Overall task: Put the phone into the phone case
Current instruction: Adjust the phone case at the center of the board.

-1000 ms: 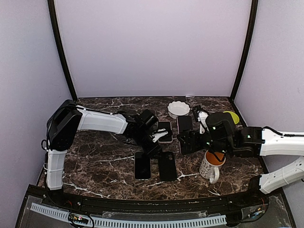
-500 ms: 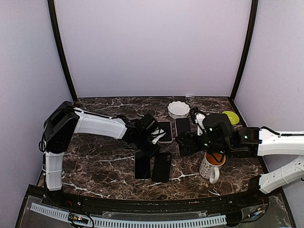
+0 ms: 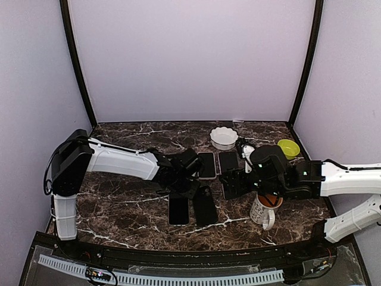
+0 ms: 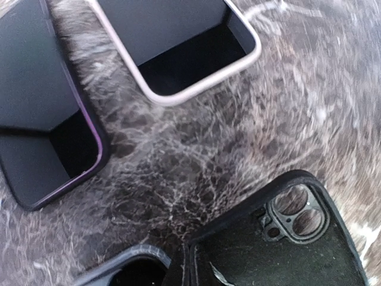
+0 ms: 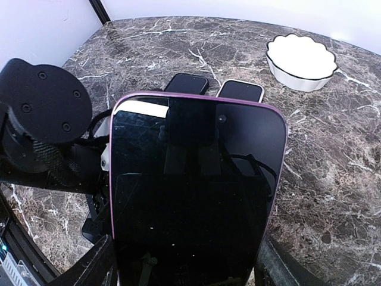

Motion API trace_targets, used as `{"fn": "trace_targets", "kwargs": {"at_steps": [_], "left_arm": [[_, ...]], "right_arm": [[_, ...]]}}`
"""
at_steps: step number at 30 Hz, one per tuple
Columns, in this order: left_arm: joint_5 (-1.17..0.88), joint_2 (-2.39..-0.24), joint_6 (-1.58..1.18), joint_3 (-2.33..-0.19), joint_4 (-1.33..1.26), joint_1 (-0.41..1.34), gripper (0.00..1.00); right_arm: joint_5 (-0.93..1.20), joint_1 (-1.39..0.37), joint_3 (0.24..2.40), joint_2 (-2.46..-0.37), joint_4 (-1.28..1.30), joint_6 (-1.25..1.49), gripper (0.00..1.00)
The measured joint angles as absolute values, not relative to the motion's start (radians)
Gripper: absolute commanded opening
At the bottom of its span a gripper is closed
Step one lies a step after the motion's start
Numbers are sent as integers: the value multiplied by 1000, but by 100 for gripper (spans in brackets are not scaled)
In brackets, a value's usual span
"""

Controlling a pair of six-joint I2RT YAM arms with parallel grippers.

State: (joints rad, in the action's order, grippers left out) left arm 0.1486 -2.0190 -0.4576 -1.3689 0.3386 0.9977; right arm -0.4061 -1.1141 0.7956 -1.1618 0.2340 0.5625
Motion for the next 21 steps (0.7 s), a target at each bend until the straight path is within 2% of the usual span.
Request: {"fn": "trace_targets", "kwargs": {"at_steps": [7, 13, 15, 16, 21], "left_arm": [[234, -2019, -640, -1425, 405, 1024, 0], [275, -2019, -690, -1426, 425, 1041, 0], [279, -2022, -688, -1434, 432, 1042, 7], [278, -2025, -685, -1442, 436, 1042, 15], [271, -2030, -649, -1476, 442, 1043, 33]], "right_arm": [[-417, -1114, 796, -1163, 240, 563, 40], [-415, -1114, 796, -1163, 240, 563, 39], [-414, -1114, 796, -1163, 240, 563, 39], [-413, -1114, 796, -1163, 240, 563, 39], [-398, -1116, 796, -1174, 240, 562, 39]]}}
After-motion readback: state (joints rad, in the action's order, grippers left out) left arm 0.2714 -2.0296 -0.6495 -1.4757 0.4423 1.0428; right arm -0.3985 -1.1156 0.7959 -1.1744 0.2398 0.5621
